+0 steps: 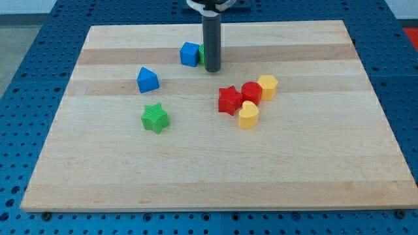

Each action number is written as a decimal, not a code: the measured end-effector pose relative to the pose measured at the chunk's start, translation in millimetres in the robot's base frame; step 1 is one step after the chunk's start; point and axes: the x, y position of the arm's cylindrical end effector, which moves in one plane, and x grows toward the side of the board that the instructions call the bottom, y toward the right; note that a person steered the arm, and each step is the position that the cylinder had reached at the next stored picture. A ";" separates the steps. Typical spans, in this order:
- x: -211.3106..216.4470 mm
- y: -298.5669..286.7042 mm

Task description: Slide the yellow heart to the yellow hexagon

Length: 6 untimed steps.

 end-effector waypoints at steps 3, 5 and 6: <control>69.0 -72.0; 69.1 -136.6; 68.6 -138.6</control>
